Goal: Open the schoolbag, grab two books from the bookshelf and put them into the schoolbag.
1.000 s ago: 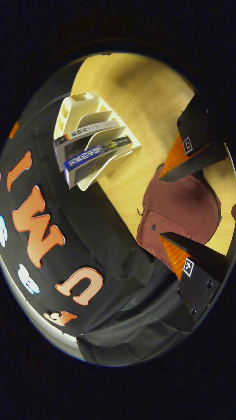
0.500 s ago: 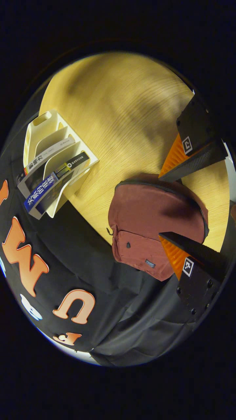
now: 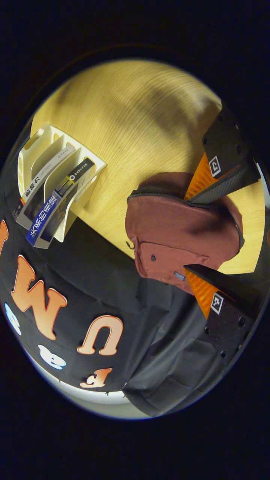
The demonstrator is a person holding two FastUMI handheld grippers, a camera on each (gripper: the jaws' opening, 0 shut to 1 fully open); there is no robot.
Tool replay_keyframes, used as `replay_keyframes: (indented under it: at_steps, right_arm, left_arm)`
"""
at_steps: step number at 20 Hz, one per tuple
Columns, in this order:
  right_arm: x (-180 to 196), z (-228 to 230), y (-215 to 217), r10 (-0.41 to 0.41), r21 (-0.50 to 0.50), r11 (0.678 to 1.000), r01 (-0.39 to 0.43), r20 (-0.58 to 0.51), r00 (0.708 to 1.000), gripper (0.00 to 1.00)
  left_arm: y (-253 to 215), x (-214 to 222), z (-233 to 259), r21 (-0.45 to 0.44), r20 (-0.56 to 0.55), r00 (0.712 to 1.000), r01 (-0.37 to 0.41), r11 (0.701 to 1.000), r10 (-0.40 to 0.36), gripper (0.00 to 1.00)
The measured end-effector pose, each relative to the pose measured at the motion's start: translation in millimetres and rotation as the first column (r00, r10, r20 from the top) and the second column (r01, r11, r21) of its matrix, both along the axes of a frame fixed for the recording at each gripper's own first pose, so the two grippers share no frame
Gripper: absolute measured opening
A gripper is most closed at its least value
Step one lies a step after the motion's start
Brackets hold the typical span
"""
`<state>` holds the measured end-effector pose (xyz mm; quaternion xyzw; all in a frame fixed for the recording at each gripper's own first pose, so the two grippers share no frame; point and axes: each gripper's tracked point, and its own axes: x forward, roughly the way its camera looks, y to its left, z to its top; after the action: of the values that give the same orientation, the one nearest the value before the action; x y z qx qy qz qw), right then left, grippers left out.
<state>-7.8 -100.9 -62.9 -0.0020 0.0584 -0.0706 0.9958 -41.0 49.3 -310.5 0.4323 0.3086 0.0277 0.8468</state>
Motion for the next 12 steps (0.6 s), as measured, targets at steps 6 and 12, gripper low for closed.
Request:
replay_keyframes:
  at_steps: [6, 12]
  right_arm:
    - [-4, -2, -16, -0.004, -0.029, 1.000, 0.003, -0.008, 1.000, 0.95]
    - [0, 8, -35, -0.014, -0.031, 0.999, 0.014, 0.023, 1.000, 0.95]
  left_arm:
    - [15, 27, -15, 0.037, 0.009, 0.998, -0.058, 0.998, 0.058, 0.88]
    - [25, 49, -3, -0.071, -0.026, 0.999, -0.041, 0.997, 0.039, 0.36]
